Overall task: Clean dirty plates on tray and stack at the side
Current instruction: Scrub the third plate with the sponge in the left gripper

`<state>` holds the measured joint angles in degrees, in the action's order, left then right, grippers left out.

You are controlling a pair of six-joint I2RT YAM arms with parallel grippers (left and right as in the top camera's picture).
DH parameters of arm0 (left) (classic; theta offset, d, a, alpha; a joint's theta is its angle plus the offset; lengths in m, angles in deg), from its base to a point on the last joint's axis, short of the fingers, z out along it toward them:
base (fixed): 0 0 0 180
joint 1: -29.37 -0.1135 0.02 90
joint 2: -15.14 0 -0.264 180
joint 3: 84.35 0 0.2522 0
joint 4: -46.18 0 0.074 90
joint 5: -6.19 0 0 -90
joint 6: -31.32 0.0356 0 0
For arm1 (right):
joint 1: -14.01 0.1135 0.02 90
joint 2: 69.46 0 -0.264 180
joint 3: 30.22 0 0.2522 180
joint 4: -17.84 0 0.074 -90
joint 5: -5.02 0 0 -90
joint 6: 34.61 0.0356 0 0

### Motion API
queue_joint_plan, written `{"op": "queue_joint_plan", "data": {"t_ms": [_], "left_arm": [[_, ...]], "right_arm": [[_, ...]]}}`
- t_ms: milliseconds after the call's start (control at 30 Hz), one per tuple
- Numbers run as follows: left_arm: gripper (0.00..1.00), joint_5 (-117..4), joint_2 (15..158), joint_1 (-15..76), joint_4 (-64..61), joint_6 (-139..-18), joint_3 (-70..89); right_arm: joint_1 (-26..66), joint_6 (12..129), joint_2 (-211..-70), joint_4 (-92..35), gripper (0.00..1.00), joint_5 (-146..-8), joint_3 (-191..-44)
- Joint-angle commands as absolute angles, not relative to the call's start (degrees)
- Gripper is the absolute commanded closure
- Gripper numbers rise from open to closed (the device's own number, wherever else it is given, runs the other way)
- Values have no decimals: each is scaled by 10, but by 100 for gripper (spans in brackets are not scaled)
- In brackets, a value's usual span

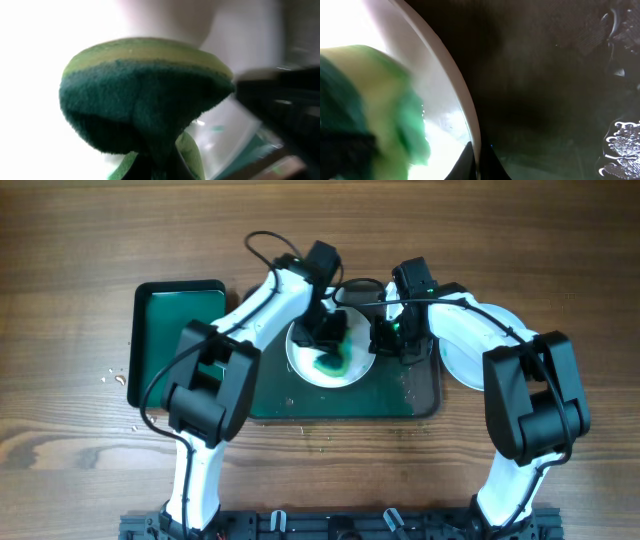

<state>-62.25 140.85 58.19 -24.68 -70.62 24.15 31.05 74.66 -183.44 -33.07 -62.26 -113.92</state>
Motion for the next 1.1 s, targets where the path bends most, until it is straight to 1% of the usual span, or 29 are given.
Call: {"op": "queue_joint_plan", "data": {"t_ms": [0, 33, 133, 267, 300, 400, 467, 533, 567, 667, 733, 767, 800, 867, 900, 1000, 1033, 1067], "left_arm": [[96, -557, 1420, 596, -202, -677, 240], [96, -582, 1420, 595, -191, -696, 240], [96, -718, 1420, 594, -139, -766, 240], [96, -884, 1420, 594, -111, -816, 240], [96, -939, 1420, 594, -119, -841, 240], [96, -1099, 1420, 594, -194, -978, 240], [96, -1120, 1420, 594, -240, -1015, 240], [96, -1105, 1420, 594, -268, -1016, 240], [96, -1078, 1420, 594, -281, -1015, 240], [96, -911, 1420, 595, -300, -937, 240], [96, -778, 1420, 597, -301, -842, 240], [96, -671, 1420, 598, -301, -770, 240], [96, -590, 1420, 599, -303, -716, 240], [96, -493, 1420, 600, -302, -662, 240], [96, -475, 1420, 600, -300, -652, 240], [96, -481, 1420, 600, -274, -653, 240], [96, -493, 1420, 600, -260, -654, 240], [96, -536, 1420, 600, -235, -672, 240]], "right_arm": [[315, 734, -1863, -345, 96, -638, -1111], [315, 734, -1863, -345, 96, -639, -1111], [315, 734, -1863, -345, 96, -639, -1111], [314, 734, -1863, -346, 96, -639, -1111], [315, 734, -1863, -345, 96, -639, -1111], [315, 734, -1863, -345, 96, -639, -1111], [315, 734, -1863, -345, 96, -639, -1111], [315, 735, -1863, -343, 96, -639, -1111], [315, 735, -1863, -343, 96, -639, -1111], [315, 734, -1863, -345, 96, -639, -1111], [315, 734, -1863, -344, 96, -639, -1111], [315, 734, -1863, -344, 96, -639, -1111], [315, 734, -1863, -343, 96, -639, -1111], [315, 735, -1863, -343, 96, -639, -1111], [315, 735, -1863, -344, 96, -639, -1111], [315, 735, -1863, -344, 96, -639, -1111], [315, 735, -1863, -344, 96, -639, -1111], [315, 734, -1863, -345, 96, -639, -1111]]}}
